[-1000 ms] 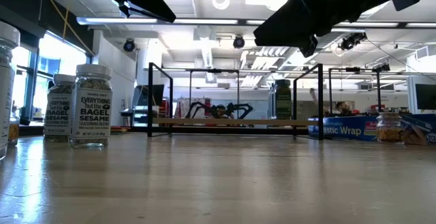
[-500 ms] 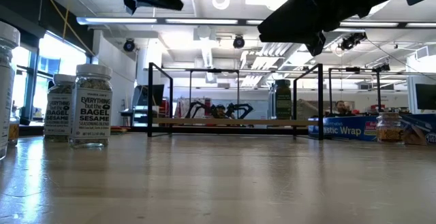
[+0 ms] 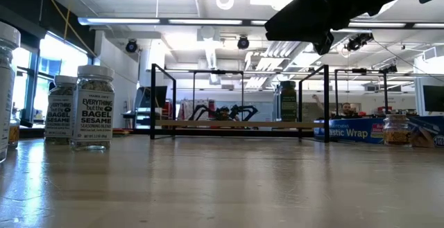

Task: Shelf spices
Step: Put the green seasoning bottle on the shelf aligned with the other green seasoning bottle

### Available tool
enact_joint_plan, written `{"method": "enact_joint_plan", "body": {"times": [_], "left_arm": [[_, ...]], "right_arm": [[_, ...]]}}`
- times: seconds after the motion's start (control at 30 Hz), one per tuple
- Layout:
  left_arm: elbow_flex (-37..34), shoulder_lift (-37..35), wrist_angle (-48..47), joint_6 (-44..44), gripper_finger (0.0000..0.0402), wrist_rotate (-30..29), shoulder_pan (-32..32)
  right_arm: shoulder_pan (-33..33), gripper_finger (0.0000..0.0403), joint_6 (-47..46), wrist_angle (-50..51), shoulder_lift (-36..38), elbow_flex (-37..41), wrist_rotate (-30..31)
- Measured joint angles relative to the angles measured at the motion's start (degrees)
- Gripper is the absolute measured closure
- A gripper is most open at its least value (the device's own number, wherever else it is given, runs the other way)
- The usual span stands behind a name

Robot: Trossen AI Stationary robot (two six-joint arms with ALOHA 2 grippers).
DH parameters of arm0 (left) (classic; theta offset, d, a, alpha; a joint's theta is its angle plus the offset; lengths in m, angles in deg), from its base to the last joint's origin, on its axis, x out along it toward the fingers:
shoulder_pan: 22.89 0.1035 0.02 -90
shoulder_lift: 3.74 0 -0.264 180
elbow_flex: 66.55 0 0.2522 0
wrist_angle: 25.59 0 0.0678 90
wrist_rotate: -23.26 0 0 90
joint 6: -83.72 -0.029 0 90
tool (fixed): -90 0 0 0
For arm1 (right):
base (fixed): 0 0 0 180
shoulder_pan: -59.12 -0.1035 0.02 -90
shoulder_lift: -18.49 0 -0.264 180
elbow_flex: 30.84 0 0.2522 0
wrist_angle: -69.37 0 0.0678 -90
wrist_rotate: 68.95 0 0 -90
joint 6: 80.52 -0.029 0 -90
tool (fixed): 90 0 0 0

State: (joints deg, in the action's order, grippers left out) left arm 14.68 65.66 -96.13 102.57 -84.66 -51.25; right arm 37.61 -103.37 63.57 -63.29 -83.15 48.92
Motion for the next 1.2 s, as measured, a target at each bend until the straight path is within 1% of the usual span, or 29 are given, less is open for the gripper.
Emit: {"method": "enact_joint_plan", "body": {"times": [0.1,0.13,0.2,0.23,0.3,0.4,0.57,0.6,0.67,0.7,0.8,0.9,1.0,1.03,1.1,1.17,1.2], "left_arm": [[1.2,0.5,-6.0,5.0,0.0308,5.5,-4.3],[1.1,0.7,-6.8,5.7,0.0293,8.4,-5.5],[1.1,1.3,-6.6,6.0,0.0266,16.8,-7.6],[1.1,1.6,-6.7,5.8,0.0255,19.8,-8.4],[1.1,2.3,-7.0,4.9,0.0240,22.2,-9.6],[1.1,3.4,-7.0,3.3,0.0235,22.0,-11.2],[0.3,5.7,-7.1,1.7,0.0239,21.8,-12.7],[-0.2,6.0,-7.6,2.0,0.0239,20.9,-12.7],[-1.5,6.7,-11.7,3.7,0.0237,18.5,-12.1],[-2.3,7.0,-14.1,3.8,0.0232,18.3,-11.5],[-5.2,7.6,-16.7,2.1,0.0210,19.5,-10.6],[-7.7,7.7,-16.3,-0.6,0.0178,19.8,-10.3],[-9.3,7.7,-15.0,-3.9,0.0147,18.8,-9.9],[-9.7,7.7,-14.2,-5.4,0.0139,18.3,-9.9],[-10.0,7.7,-12.5,-8.2,0.0128,14.6,-9.9],[-10.2,7.7,-10.8,-10.5,0.0123,11.3,-9.9],[-10.2,7.7,-10.0,-11.6,0.0122,10.7,-9.9]], "right_arm": [[0.0,0.0316,0.7,0.0,0.0,0.0,1.8],[0.0,0.0316,0.8,0.0,0.0,0.0,2.1],[0.0,0.0316,0.8,0.0,0.0,0.0,2.2],[0.0,0.0316,0.8,0.0,0.0,0.0,2.2],[0.1,0.0316,0.8,0.0,0.0,0.0,2.2],[0.1,0.0316,0.2,0.0,0.0,0.0,2.2],[0.1,0.0316,-0.3,0.0,0.0,0.0,2.4],[0.1,0.0316,-0.6,0.0,0.0,0.0,2.6],[0.1,0.0316,-1.2,0.0,0.0,0.0,3.1],[0.1,0.0316,-1.3,0.0,0.0,0.0,3.4],[0.1,0.0316,-1.6,0.0,0.0,0.0,3.6],[0.1,0.0316,-2.2,0.0,0.0,0.0,3.6],[0.1,0.0316,-2.2,0.1,0.0,0.0,3.6],[0.1,0.0316,-2.2,0.1,0.0,0.0,3.6],[0.1,0.0316,-2.2,0.0,0.0,0.0,3.7],[0.1,0.0316,-2.3,0.1,0.0,0.0,3.6],[0.1,0.0316,-2.5,0.2,0.0,0.0,3.7]]}}
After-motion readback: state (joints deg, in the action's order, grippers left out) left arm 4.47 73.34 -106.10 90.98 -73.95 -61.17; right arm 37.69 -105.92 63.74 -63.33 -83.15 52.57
